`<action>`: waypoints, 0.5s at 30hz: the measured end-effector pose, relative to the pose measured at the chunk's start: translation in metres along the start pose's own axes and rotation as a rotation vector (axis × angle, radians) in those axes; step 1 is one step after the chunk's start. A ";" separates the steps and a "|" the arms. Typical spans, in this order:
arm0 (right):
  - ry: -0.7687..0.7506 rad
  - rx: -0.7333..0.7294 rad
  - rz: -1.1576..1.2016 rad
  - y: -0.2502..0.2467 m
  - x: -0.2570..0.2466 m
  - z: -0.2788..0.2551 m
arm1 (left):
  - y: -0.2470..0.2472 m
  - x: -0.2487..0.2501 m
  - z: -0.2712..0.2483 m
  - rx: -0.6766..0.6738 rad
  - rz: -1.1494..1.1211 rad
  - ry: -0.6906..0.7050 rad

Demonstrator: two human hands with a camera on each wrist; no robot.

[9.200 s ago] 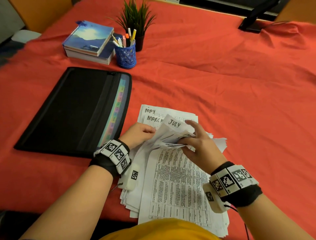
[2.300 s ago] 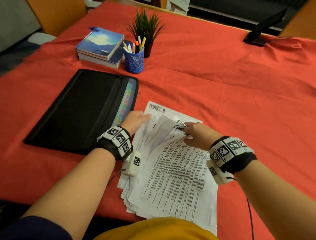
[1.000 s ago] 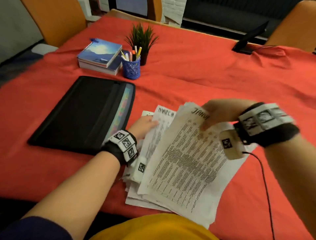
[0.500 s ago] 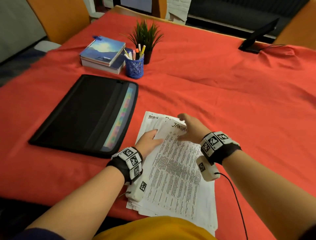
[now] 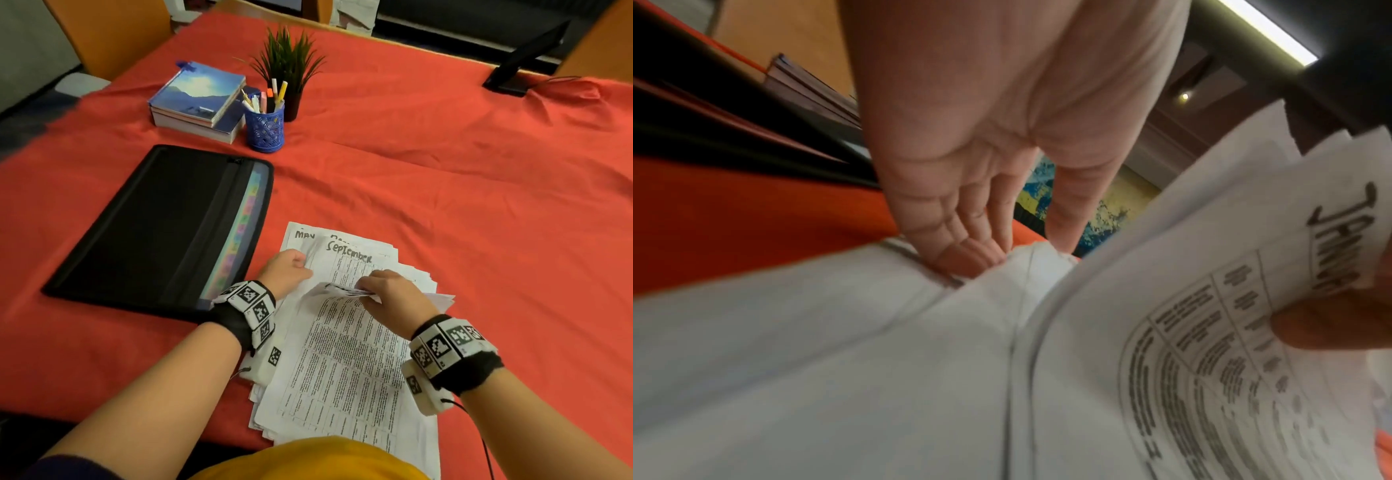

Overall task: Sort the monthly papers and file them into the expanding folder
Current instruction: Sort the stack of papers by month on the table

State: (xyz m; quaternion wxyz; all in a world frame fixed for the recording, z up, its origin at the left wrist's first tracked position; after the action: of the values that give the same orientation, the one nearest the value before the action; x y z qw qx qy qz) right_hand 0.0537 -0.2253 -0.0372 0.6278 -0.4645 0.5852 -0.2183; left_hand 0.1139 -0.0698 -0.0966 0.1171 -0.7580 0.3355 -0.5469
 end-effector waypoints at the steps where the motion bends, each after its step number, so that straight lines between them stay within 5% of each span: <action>1: 0.002 0.009 0.002 0.001 0.000 0.001 | 0.002 0.003 0.001 0.014 0.020 0.014; 8: -0.069 0.140 -0.052 -0.023 -0.003 0.006 | 0.004 0.021 -0.013 -0.090 -0.031 0.231; 15: -0.045 0.003 0.026 -0.010 -0.005 0.002 | 0.006 0.016 -0.028 -0.249 -0.150 0.172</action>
State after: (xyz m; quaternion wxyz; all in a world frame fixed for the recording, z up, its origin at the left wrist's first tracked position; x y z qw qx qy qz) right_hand 0.0566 -0.2251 -0.0264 0.6442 -0.4608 0.5766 -0.2004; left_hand 0.0891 -0.0790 -0.0779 -0.0480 -0.7401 0.3516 -0.5712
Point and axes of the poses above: each hand's wrist, its own z-axis towards the middle knuckle, its own y-axis out of the palm, x = y × z, the point moved 9 cm from there along z, towards the middle knuckle, and after that the axes turned 11 degrees about z, right-handed, at the moved point
